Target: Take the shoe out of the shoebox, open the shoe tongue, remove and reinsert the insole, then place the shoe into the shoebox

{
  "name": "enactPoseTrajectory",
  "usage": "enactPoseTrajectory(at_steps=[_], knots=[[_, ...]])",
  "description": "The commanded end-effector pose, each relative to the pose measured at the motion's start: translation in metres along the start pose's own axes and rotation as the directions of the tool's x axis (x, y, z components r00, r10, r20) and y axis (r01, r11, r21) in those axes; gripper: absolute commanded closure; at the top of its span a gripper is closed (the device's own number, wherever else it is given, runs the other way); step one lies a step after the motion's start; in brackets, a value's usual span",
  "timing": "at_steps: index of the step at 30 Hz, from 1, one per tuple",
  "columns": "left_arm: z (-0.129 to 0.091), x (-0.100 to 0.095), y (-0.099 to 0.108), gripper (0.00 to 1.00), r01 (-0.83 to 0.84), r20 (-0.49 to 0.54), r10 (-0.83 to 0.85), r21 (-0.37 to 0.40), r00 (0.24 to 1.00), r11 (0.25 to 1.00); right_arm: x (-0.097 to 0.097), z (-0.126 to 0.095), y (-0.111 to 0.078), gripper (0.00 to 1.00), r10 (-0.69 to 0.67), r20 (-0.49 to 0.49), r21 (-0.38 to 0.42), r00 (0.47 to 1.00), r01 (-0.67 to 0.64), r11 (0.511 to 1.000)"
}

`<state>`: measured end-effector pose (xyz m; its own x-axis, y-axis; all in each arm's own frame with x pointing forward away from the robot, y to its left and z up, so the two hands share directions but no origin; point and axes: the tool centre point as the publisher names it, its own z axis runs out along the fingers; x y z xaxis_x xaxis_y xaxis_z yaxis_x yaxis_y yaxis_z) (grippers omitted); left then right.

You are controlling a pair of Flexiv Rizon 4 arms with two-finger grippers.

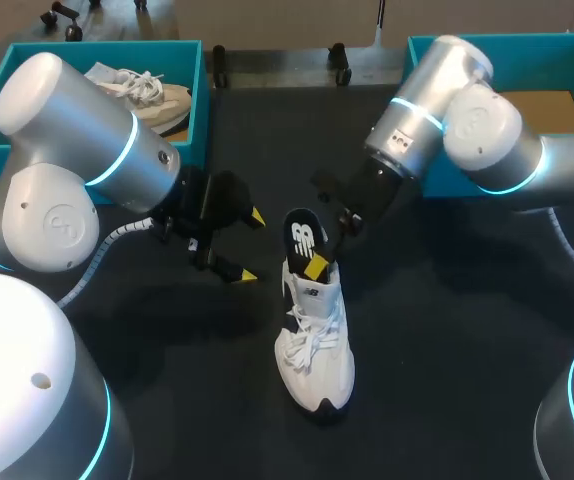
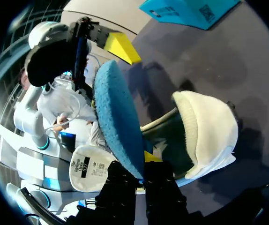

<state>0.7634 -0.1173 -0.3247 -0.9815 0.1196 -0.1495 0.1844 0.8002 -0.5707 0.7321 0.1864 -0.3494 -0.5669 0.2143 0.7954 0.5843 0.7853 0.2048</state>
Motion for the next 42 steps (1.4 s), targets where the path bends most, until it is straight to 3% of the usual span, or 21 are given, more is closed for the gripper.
enactPoseTrajectory(at_steps=[1,17,20,22,37,40,42], knots=[[0.0,0.001,-0.001,0.0,-0.001,0.002,0.001,-0.004,1.0,1.0,0.002,0.006,-0.004,1.0,0.021,0.005,0.031,1.0,-0.022,0.999],[0.0,0.001,-0.001,0.0,-0.001,0.002,0.001,-0.004,1.0,1.0,0.004,0.023,-0.018,1.0,0.064,0.001,0.057,0.998,-0.064,0.996],[0.0,0.001,-0.001,0.0,-0.001,0.002,0.001,-0.004,1.0,1.0,0.005,0.022,-0.016,0.8,0.061,0.008,0.049,0.998,-0.061,0.997],[0.0,0.001,-0.001,0.0,-0.001,0.002,0.001,-0.004,1.0,1.0,0.007,0.019,-0.013,0.76,0.053,0.022,0.043,0.998,-0.054,0.998],[0.0,0.001,-0.001,0.0,-0.001,0.002,0.001,-0.004,1.0,1.0,0.022,-0.002,0.002,0.6,0.013,0.11,0.023,0.994,-0.016,1.0],[0.0,0.001,-0.001,0.0,-0.001,0.002,0.001,-0.004,1.0,1.0,0.022,-0.004,0.003,0.62,0.009,0.119,0.018,0.993,-0.012,1.0],[0.0,0.001,-0.001,0.0,-0.001,0.002,0.001,-0.004,1.0,1.0,0.019,-0.005,0.004,0.71,0.008,0.119,0.014,0.993,-0.009,1.0]])
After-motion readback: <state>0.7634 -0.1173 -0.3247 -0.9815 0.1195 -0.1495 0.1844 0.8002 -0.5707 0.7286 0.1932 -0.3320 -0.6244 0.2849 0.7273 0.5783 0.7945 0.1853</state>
